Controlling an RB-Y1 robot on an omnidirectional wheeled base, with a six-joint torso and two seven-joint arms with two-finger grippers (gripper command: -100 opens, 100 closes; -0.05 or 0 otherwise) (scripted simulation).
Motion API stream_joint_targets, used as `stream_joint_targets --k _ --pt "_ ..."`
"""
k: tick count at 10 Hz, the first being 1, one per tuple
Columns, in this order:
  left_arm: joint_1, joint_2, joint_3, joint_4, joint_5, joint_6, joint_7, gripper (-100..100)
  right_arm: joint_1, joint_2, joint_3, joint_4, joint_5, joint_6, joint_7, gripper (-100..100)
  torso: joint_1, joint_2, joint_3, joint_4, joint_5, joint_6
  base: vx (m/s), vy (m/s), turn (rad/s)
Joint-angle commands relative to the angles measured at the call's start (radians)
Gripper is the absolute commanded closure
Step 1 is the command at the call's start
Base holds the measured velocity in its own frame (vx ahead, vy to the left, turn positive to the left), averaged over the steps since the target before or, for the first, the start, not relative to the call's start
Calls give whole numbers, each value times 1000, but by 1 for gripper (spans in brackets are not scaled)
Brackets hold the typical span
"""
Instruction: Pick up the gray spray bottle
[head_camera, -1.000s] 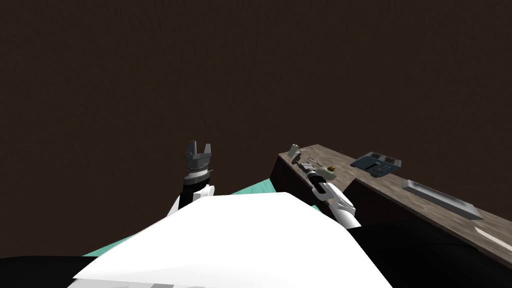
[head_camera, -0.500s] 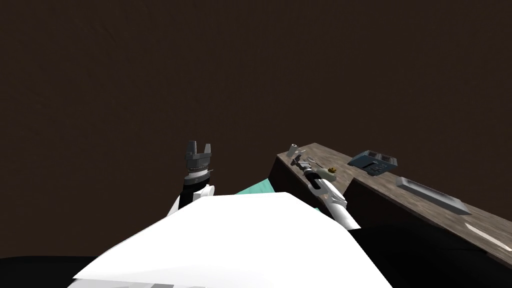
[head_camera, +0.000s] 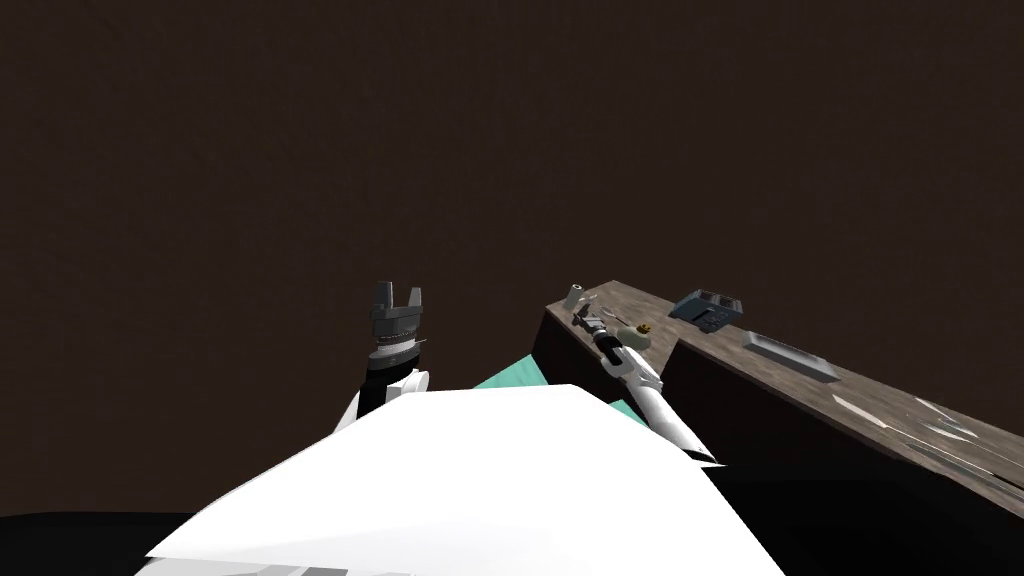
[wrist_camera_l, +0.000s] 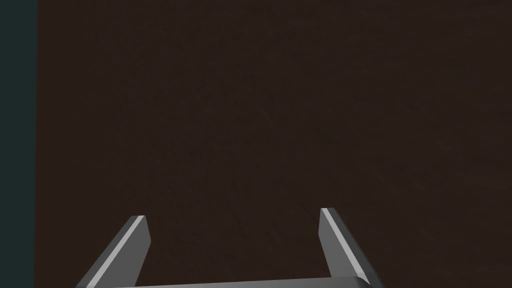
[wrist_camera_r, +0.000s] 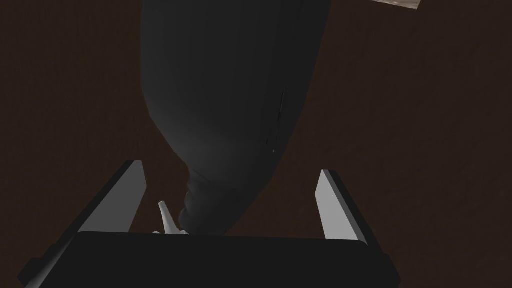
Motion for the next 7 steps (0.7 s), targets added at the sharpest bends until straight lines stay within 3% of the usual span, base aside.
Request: stream_joint_targets --k 1,3,4,5,6,7 --pt "0 0 0 0 0 0 0 0 -50 -6 50 38 -20 9 15 -100 0 0 0 0 0 0 5 -7 -254" --pt "0 0 0 0 0 0 0 0 -81 -6 65 38 -20 9 15 -100 0 0 0 0 0 0 2 0 -63" --pt "0 0 0 0 0 0 0 0 -120 -5 112 79 -37 8 34 -100 0 0 0 0 0 0 4 -9 -281" --pt "0 0 0 0 0 0 0 0 -147 -5 118 79 -37 8 34 -100 0 0 0 0 0 1 2 0 -148" --pt "0 0 0 0 0 0 0 0 -177 -5 158 121 -53 7 52 -100 0 0 0 0 0 0 3 -7 -251" --pt "0 0 0 0 0 0 0 0 -213 -5 171 121 -53 7 52 -100 0 0 0 0 0 1 3 -1 -150"
